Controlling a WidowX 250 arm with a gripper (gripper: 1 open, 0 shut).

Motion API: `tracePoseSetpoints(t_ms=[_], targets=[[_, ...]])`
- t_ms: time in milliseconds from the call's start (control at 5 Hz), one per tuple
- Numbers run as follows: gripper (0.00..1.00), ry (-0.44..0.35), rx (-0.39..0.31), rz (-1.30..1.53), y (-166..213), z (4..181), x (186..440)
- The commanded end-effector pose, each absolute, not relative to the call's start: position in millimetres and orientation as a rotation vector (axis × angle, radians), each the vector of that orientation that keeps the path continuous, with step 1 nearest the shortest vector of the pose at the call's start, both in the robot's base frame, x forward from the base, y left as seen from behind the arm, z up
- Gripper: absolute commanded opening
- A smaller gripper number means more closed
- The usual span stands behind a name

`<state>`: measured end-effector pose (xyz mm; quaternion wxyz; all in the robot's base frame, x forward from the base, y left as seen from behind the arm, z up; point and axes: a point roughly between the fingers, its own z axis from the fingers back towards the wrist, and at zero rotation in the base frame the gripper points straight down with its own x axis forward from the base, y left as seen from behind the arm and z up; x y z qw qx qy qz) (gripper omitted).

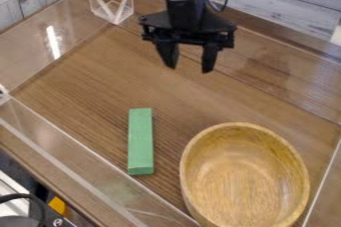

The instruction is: Remove the green block from inside the brown bowl and put it on the table

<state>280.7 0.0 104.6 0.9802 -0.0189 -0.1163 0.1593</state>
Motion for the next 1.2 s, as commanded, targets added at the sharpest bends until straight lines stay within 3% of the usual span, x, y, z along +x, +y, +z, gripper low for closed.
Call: tracePoseSetpoints(t_ms=[0, 200, 1000], targets=[[1.0, -0.294, -0.054, 0.257, 14, 133.2, 285], [1.0, -0.3, -0.055, 0.207, 30, 148.6, 279], [1.0, -0.36, -0.017, 0.33, 10, 129.5, 263]])
